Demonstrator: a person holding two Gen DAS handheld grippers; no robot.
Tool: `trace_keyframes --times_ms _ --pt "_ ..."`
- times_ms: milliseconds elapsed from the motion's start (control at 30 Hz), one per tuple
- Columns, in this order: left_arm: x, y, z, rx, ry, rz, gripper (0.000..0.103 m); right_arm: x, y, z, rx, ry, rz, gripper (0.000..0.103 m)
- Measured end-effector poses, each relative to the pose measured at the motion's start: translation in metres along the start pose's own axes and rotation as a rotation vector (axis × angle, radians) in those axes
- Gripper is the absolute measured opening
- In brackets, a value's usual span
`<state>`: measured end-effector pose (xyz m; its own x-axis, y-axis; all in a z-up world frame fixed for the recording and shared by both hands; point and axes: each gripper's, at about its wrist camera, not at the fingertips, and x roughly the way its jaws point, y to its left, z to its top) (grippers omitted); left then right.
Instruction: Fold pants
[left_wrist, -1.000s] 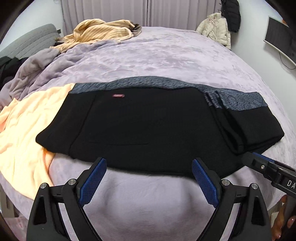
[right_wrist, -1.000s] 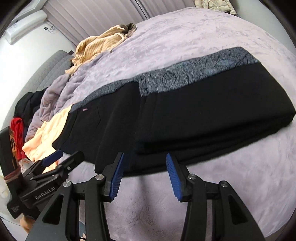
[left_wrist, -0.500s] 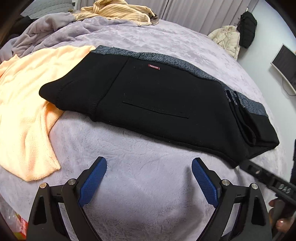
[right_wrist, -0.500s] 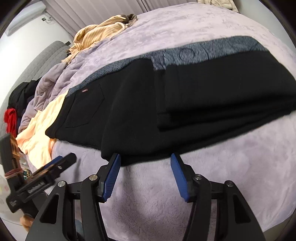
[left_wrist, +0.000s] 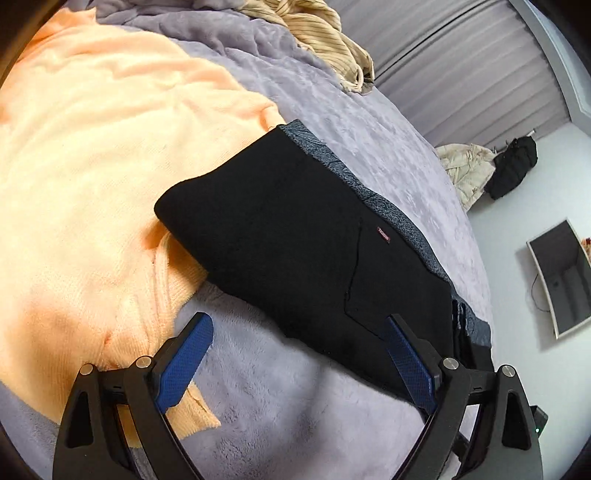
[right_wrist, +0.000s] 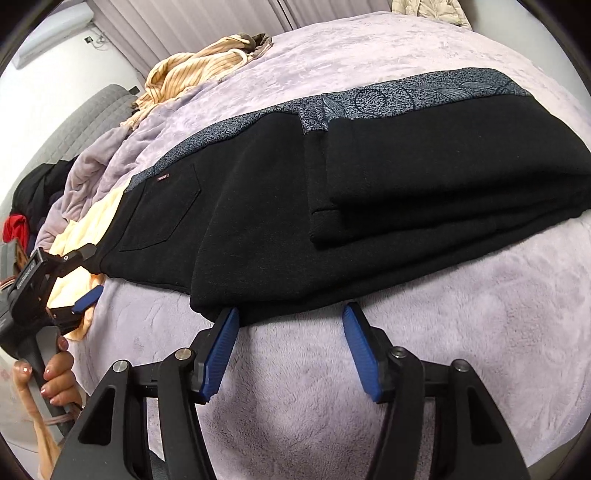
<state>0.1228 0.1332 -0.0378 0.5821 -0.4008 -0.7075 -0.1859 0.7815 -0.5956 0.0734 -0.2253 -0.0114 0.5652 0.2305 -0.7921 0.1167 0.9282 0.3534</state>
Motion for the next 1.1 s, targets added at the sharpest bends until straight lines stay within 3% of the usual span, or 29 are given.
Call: trace_keyframes --times_ms 167,300,467,633,667,700,833,967,1100 --pt "0.003 -0.013 -0.003 0.048 -0.012 0.0 0.094 0.002 0.001 0.001 -0.007 0.007 -0.007 0.063" --pt "0.009 -0.015 0.004 0.03 -0.017 -0.033 0.094 0.002 0.002 0.001 -0.009 0.012 -0.006 0.063" --pt "0.028 -0.016 0.015 0.01 -0.025 -0.003 0.094 0.003 0.003 0.0 -0.01 0.008 -0.007 0.063" --pt "0.034 -0.032 0.012 0.089 -0.04 0.127 0.092 0.003 0.005 0.0 -0.029 0.014 -0.01 0.063" --pt "0.033 -0.037 0.01 0.122 -0.049 0.172 0.079 0.003 0.006 0.001 -0.046 0.026 -0.012 0.063" --pt "0.035 -0.042 0.01 0.163 -0.06 0.236 0.072 0.003 0.008 0.003 -0.062 0.043 -0.015 0.063" --pt "0.025 -0.063 -0.001 0.347 -0.14 0.371 0.053 -0.014 0.021 0.015 -0.1 0.076 0.027 0.064" --pt "0.033 -0.09 -0.026 0.581 -0.228 0.559 0.053 -0.035 0.045 0.042 -0.186 0.054 0.081 0.064" --pt "0.04 -0.104 -0.041 0.708 -0.279 0.675 0.053 -0.043 0.084 0.078 -0.293 0.047 0.111 0.064"
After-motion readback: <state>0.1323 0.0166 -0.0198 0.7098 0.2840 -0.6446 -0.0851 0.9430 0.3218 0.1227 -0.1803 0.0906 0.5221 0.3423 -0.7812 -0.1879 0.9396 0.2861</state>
